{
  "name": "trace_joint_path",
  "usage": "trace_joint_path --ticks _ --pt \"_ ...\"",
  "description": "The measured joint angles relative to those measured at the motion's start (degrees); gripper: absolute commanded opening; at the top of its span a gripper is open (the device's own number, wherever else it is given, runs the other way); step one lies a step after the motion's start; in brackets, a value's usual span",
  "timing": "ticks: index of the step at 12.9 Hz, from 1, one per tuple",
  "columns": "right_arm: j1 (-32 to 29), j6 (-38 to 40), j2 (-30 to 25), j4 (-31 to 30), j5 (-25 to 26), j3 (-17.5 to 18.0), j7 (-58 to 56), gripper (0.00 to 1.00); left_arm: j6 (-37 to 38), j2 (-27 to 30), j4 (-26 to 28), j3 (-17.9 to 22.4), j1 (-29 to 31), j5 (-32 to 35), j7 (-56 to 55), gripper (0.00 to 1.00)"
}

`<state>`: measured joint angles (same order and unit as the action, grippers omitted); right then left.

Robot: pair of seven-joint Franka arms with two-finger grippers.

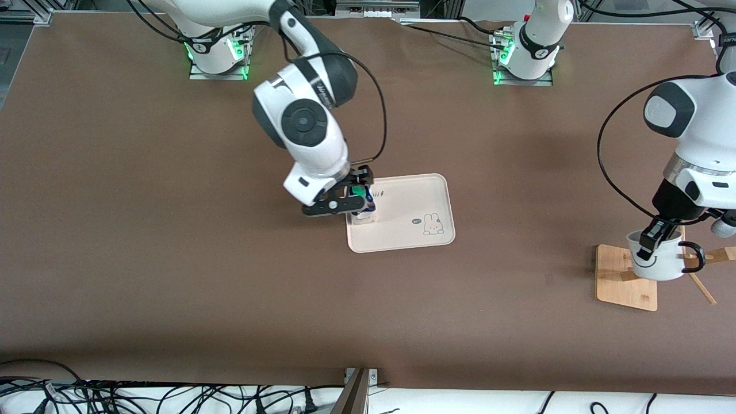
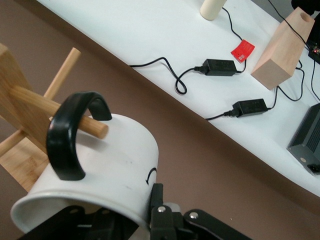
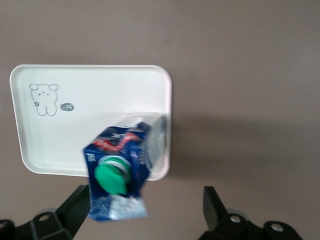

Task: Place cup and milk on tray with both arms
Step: 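Set the milk on the tray while the left gripper lifts the mug, then carry the white mug with the left gripper onto the tray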

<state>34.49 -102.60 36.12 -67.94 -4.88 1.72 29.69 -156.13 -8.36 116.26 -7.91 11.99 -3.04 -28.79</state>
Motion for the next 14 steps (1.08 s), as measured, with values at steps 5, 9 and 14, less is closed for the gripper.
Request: trace_joint_path --ticks 5,9,14 --pt "-16.6 13.1 -7.4 2.3 -4.2 -0.4 -13.6 1.0 22.8 1.0 -9.2 -2.2 -0.1 0.0 -0.1 0.0" --pt "-22.2 19.4 -13.3 0.3 -5.2 -3.7 -21.4 1.0 29.3 -1.6 -11.9 -6.8 -1.1 0.0 -0.1 0.0" --pt "-22.3 19.4 -29.4 -15.7 -1.4 -7.9 -25.0 1.0 48.9 -12.7 -25.8 -7.9 -10.4 4.8 0.1 0.0"
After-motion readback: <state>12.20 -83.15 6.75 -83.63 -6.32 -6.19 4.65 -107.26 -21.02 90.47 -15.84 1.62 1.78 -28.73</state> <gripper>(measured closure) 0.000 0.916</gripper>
